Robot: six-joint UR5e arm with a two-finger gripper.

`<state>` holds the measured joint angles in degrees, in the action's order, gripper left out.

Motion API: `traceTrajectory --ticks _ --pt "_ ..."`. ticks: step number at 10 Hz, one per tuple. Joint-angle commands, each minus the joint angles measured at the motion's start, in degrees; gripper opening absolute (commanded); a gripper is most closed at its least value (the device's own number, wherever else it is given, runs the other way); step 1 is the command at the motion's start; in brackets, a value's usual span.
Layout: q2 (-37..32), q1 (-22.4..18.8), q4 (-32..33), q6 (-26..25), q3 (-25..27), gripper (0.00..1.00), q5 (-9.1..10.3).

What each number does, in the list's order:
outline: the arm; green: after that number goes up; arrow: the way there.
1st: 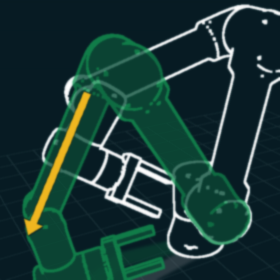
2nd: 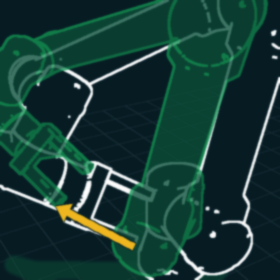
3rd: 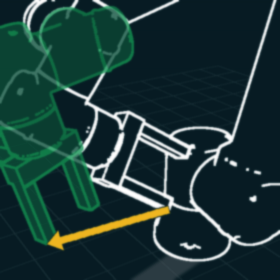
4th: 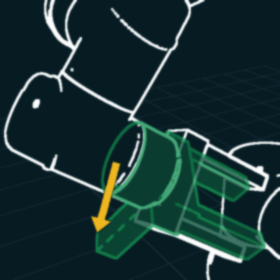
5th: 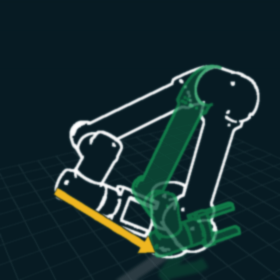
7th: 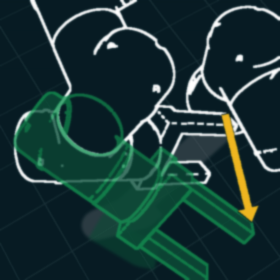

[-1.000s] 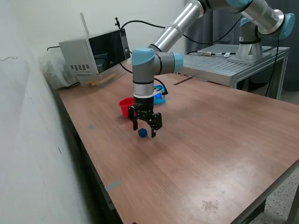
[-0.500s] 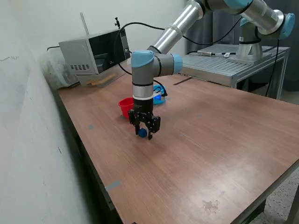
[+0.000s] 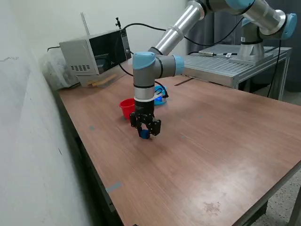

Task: Place red objects in the red bin, and blue objects in the blue bin.

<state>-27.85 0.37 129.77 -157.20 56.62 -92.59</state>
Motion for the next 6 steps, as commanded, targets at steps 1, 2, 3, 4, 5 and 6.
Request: traceTrajectory --ticks 1,2,3,4,5,6 --pt "-1.84 -0.02 0.05 -0.03 0.33 0.00 -2.23" --pt "-4.03 -0.02 0.05 0.05 0.33 0.00 -2.76" --pt "-6.06 -0.02 -0.04 0.05 0.60 0.00 -2.77" --pt "-7.73 -0.02 -0.04 0.05 1.47 0.00 -2.86" --pt "-9.23 -0.02 -0.04 0.05 2.87 0.00 -2.86" --pt "-10.72 -0.02 -0.04 -0.03 4.97 0.00 -3.55"
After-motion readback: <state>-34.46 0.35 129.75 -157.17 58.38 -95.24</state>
